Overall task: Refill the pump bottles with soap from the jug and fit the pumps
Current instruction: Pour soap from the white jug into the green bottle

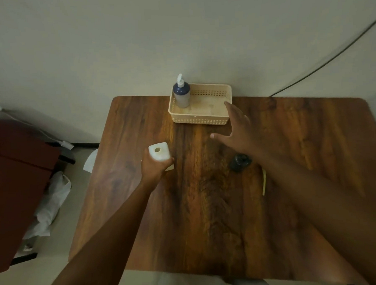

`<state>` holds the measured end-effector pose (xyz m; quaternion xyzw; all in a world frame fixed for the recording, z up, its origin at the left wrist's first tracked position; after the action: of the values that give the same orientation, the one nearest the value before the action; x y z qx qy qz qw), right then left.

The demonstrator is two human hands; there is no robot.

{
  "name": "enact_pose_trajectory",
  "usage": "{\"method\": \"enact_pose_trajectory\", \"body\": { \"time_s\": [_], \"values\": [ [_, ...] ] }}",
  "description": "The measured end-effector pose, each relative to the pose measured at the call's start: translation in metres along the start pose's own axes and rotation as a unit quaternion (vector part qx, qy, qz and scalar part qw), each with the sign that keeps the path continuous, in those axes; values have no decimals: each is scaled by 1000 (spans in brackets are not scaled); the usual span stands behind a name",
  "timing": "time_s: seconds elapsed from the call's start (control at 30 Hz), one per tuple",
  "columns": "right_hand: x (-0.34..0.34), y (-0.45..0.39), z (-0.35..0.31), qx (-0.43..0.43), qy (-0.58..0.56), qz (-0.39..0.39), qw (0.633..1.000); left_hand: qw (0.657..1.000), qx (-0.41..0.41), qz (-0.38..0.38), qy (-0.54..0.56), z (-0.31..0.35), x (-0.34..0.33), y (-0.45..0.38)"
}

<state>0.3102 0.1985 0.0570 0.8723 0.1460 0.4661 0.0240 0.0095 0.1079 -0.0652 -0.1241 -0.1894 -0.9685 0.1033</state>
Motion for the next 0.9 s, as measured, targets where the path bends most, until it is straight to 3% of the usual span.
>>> {"method": "enact_pose_trajectory", "body": {
  "time_s": [0.27,0.43,0.9],
  "values": [
    [7,36,72,-123,-133,-11,983,996,-50,-78,-17,39,-49,-1],
    [-16,55,95,-144,-212,-39,966,993,-74,-87,-37,61,-73,3],
    [-82,62,134,-151,-207,-14,967,988,-88,-119,-40,70,-88,11]
  ]
}}
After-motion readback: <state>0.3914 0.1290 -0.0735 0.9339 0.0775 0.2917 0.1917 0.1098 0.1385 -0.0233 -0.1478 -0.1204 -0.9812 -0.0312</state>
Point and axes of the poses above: each hand's wrist, its own y-axis away from the middle knuckle, its own x-axis out of the back of the hand, z = x × y, the point moved 8 cm from there along -y, towards the middle knuckle, and after that the axes turned 4 degrees about -z, right-handed, at the moved point
